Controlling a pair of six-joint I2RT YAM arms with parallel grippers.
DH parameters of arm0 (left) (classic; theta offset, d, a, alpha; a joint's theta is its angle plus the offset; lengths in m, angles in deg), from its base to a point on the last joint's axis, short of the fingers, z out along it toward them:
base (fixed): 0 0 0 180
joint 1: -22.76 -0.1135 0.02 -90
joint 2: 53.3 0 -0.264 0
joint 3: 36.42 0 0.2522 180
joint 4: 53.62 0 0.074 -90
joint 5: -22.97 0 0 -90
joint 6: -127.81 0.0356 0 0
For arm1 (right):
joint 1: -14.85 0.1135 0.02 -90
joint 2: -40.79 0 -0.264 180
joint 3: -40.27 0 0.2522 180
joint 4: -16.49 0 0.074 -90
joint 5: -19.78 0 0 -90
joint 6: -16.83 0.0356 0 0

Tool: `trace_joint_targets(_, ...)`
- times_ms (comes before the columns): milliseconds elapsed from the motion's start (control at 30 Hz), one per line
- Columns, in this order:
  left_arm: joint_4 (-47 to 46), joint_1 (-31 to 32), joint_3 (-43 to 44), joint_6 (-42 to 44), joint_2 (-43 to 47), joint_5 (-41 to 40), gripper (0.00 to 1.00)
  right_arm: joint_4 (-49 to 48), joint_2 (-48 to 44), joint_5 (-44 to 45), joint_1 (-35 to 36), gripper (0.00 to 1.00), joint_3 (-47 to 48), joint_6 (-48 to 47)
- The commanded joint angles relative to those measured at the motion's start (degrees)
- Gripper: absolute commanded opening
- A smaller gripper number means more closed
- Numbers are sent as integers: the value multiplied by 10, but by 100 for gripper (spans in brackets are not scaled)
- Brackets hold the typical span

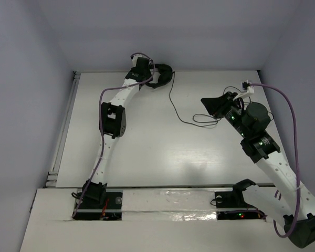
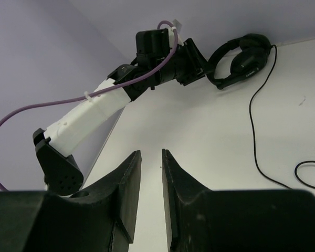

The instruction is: Wrap the headphones

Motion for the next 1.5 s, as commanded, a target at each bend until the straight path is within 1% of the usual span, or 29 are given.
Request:
trace_joint_targets(0,-4,3,23,-11,-26,0,36,-14,-14,-8,3,28,3,-8)
trace_joint_targets(167,-5,3,11,-8,-26,0,28,-16,-13,-8,3,28,1,-7)
trace_joint_targets(200,-5,3,9,-8,-24,0,24,-17,-11,-8,3,28,1,-7)
trace_joint_targets(233,-6,3,4,-7,-22,1,17,-18,-9,-11,3,28,-1,-7)
trace_joint_targets(267,-7,3,0,-6,-20,2,17,-19,-9,-12,3,28,-1,-6)
trace_joint_targets(300,-9,3,-7,-7,-15,5,12,-20,-9,-13,3,28,-2,-6)
trace_joint_targets(367,-16,8,-41,-4,-2,13,6,-23,-7,-13,3,28,-3,-5)
trace_joint_targets(400,-22,8,-56,-1,18,14,1,-24,-8,-13,3,28,-4,-5)
trace_joint_targets(467,-28,14,-113,3,45,14,0,-27,-8,-14,3,28,-4,-4)
trace_joint_targets(500,-43,14,-141,10,81,14,0,-29,-7,-13,3,28,-4,-3)
trace_joint_targets(533,-53,19,-200,11,99,10,0,-31,-7,-14,3,28,-4,-2)
trace_joint_targets(567,-62,19,-233,11,121,9,0,-32,-6,-14,3,28,-4,-2)
trace_joint_targets(600,-92,25,-267,9,162,10,0,-34,-5,-15,3,28,-6,-1)
trace_joint_targets(633,-105,31,-326,3,179,18,0,-35,-5,-14,3,28,-6,-1)
trace_joint_targets(733,-128,37,-403,-6,231,28,0,-34,-4,-17,3,28,-5,0)
trace_joint_targets(867,-134,53,-456,-1,265,25,0,-32,-12,-16,3,28,-9,0)
trace_joint_targets(900,-128,53,-464,0,279,19,2,-32,-14,-15,3,28,-10,0)
trace_joint_targets(967,-133,58,-492,5,293,5,12,-33,-16,-12,3,28,-12,0)
trace_joint_targets(1000,-138,58,-498,10,302,1,22,-34,-15,-11,3,28,-13,0)
trace_joint_targets(1067,-133,58,-495,21,302,-17,27,-38,-9,-12,3,28,-14,1)
trace_joint_targets(1100,-131,58,-490,26,299,-21,32,-37,-7,-15,3,28,-14,1)
trace_joint_targets(1200,-124,58,-457,42,282,-35,41,-40,-1,-17,3,28,-13,1)
trace_joint_targets(1233,-123,58,-448,54,275,-36,45,-42,0,-17,3,28,-13,1)
trace_joint_targets(1333,-90,58,-379,70,224,-32,47,-43,3,-16,3,28,-13,0)
trace_joint_targets(1367,-78,58,-334,79,207,-25,47,-43,4,-15,3,28,-13,0)
trace_joint_targets(1400,-52,58,-310,82,175,-19,46,-43,5,-15,3,28,-12,0)
trace_joint_targets(1467,-34,58,-263,86,149,-15,43,-42,6,-14,3,28,-13,-1)
